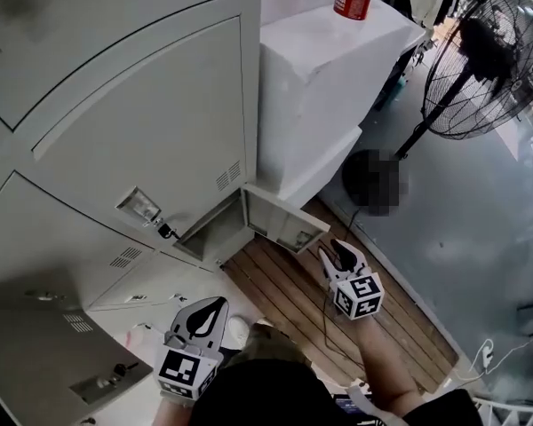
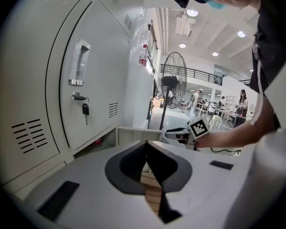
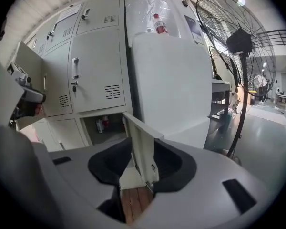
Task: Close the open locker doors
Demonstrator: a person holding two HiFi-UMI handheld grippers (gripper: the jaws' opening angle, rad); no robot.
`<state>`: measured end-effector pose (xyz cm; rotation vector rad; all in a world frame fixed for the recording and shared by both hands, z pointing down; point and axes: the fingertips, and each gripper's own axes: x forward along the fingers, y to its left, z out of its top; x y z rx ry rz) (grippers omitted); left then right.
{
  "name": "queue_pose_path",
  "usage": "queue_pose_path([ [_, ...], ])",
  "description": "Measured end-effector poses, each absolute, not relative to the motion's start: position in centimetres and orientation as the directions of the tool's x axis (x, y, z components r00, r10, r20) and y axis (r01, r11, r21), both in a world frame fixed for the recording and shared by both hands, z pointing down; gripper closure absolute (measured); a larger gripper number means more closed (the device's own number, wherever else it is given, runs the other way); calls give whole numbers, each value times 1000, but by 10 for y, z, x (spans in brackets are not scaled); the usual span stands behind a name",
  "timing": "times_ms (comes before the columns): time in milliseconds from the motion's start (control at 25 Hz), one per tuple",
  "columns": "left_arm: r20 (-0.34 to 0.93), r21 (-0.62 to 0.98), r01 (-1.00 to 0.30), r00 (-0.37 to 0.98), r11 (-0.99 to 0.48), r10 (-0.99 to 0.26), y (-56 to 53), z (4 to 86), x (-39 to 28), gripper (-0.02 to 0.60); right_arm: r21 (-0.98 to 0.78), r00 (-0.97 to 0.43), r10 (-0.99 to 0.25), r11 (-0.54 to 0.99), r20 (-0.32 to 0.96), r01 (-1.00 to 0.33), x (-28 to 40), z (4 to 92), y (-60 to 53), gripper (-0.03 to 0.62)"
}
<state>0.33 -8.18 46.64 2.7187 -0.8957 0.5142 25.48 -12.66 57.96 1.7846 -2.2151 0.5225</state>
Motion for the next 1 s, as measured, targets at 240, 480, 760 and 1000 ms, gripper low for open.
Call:
queue_pose_path([
  [240,417,109,-663,707,-741,-572,-81,472,-5,575,-122,-237,-866,204,441,-971,266,599,-142,425],
  [480,436,114,-697,676,-708,-594,-75,478,-10,575,-116,-247,-853,219,460,-969,272,611,-155,410],
  [760,446,113,-731,643,-673,-623,-73,478,-15,575,-130,-269,-841,236,470,-963,273,619,-168,408],
  [1000,442,118,-744,632,-658,-636,-68,481,-17,575,-130,-293,-830,264,474,-956,266,618,-170,407],
])
